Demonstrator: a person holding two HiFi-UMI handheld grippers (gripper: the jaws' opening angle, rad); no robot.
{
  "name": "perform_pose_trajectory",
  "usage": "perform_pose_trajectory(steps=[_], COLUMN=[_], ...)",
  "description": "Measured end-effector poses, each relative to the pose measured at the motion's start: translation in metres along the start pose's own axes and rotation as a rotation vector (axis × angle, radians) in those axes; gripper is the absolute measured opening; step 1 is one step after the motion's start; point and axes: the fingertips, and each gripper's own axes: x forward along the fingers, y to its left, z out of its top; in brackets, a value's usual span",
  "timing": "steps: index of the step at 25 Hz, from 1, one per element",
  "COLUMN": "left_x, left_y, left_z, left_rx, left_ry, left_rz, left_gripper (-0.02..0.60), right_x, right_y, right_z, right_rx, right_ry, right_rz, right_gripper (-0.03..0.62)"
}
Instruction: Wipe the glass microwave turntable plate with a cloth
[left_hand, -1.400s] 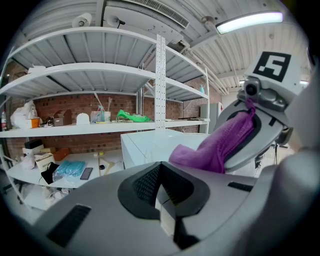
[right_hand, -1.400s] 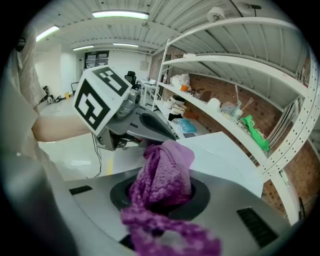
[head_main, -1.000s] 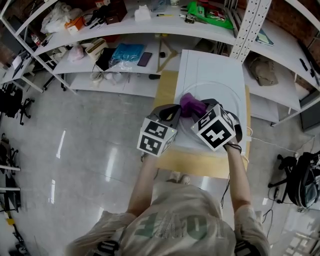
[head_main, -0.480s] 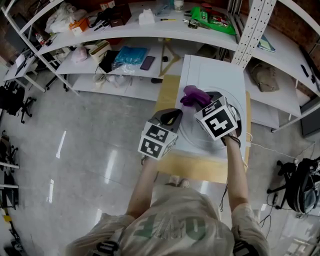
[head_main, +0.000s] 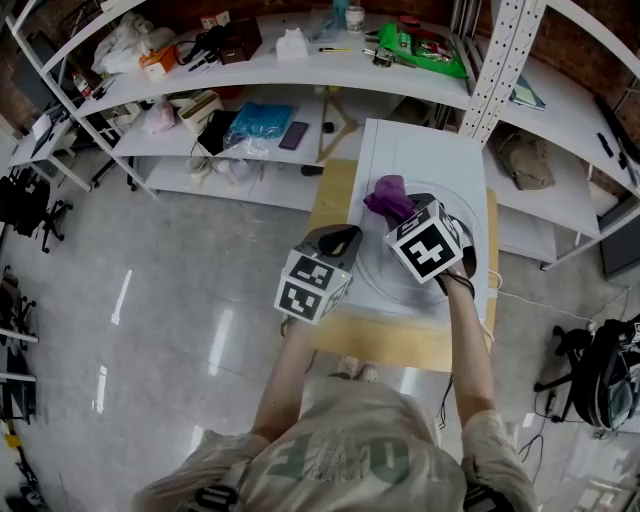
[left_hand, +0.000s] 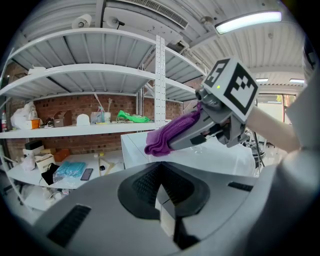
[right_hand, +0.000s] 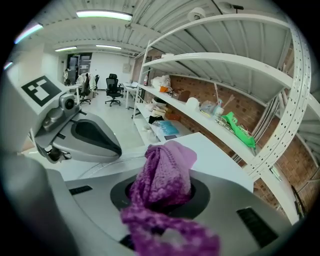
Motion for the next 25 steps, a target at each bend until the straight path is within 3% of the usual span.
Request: perform_pose_trajectory(steps=[15, 25], left_x=[-0.001, 0.000], left_y=[0.000, 0.002], left_z=[0.000, -0.001], left_rx=[0.018, 0.014], left_ry=[-0.001, 0.000], left_rz=[0.006, 0.006], left_gripper=[0.002, 0.002], right_x=[-0.049, -0.066], right_y=[0.086, 0.117], right_z=[-0.019, -0.024], right_rx=[-0.076, -0.109], right_ry=[-0.005, -0.008], right_rz=[0.123, 0.192], right_gripper=[0.057, 0.057])
